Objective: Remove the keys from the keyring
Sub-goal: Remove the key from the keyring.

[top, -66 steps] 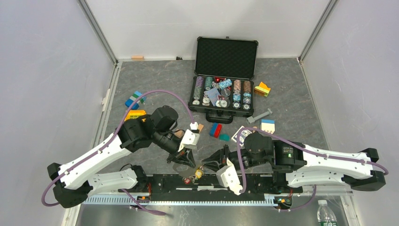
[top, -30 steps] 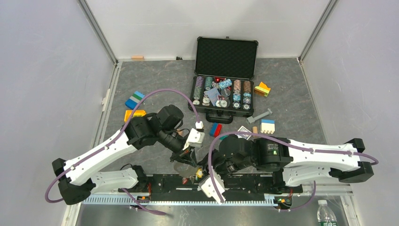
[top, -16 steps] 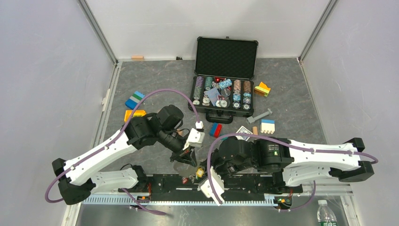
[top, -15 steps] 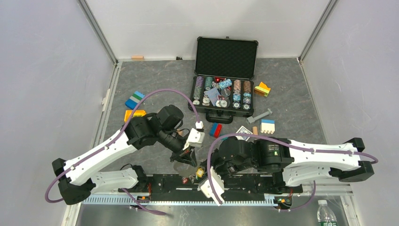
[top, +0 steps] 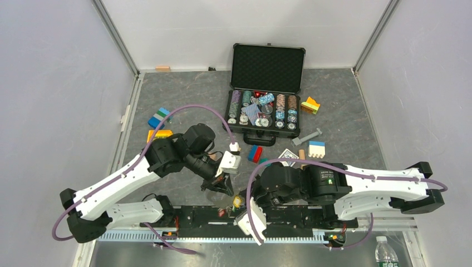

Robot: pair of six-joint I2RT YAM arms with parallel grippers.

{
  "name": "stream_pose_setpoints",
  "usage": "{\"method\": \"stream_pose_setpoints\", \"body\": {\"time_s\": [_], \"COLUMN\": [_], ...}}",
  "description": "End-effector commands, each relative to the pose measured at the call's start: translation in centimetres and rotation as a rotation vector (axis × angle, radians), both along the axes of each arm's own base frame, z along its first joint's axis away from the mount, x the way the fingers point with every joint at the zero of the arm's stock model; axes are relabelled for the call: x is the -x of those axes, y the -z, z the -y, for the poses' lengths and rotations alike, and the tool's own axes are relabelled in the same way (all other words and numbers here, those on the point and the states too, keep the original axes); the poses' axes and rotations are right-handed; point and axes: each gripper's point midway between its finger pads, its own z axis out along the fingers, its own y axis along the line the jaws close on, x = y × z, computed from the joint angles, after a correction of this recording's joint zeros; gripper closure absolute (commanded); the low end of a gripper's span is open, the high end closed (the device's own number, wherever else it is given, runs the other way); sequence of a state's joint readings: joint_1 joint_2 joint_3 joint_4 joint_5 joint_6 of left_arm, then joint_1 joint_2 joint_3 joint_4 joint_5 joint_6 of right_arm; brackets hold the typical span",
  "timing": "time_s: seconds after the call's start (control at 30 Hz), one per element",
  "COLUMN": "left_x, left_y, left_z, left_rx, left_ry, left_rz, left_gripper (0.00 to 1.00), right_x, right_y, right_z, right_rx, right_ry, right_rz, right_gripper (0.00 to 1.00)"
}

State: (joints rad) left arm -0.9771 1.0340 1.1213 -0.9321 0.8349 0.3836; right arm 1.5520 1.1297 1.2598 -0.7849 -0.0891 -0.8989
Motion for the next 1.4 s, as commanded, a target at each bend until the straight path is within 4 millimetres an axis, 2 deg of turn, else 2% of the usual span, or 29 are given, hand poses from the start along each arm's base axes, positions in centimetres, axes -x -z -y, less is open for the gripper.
{"method": "stream_pose_setpoints", "body": {"time_s": [0.0, 0.27, 0.6, 0.7, 0.97, 1.1, 1.23, 1.37], "left_x": [0.6, 1.1, 1.3, 1.3, 1.2, 1.0, 0.8, 0.7], "left_y": [-2.6, -2.9, -3.2, -3.2, -3.2, -3.0, -2.7, -2.8], "left_z": [-0.4, -0.8, -0.7, -0.7, -0.6, -0.4, -0.2, -0.1], "left_rx": [0.075, 0.086, 0.092, 0.091, 0.086, 0.079, 0.063, 0.063], "left_ry": [0.011, 0.013, 0.019, 0.020, 0.020, 0.015, 0.008, 0.008], "left_rz": [0.031, 0.016, 0.006, 0.005, 0.002, 0.002, -0.007, -0.005], "left_gripper": [0.98, 0.98, 0.98, 0.98, 0.98, 0.98, 0.98, 0.98], "right_x": [-1.0, -1.9, -1.7, -1.6, -1.5, -0.8, 0.5, 1.0], "right_y": [-3.4, -5.1, -4.4, -4.5, -4.5, -4.9, -5.3, -4.4], "right_z": [0.5, 1.2, 1.2, 1.2, 1.2, 0.8, -0.1, -0.9], "right_rx": [-0.073, -0.120, -0.108, -0.109, -0.113, -0.134, -0.166, -0.145], "right_ry": [0.038, 0.069, 0.068, 0.067, 0.064, 0.031, -0.026, -0.049], "right_rz": [0.064, 0.127, 0.113, 0.111, 0.108, 0.085, 0.044, 0.022], "right_gripper": [1.00, 1.00, 0.90, 0.84, 0.84, 0.66, 0.61, 0.56]}}
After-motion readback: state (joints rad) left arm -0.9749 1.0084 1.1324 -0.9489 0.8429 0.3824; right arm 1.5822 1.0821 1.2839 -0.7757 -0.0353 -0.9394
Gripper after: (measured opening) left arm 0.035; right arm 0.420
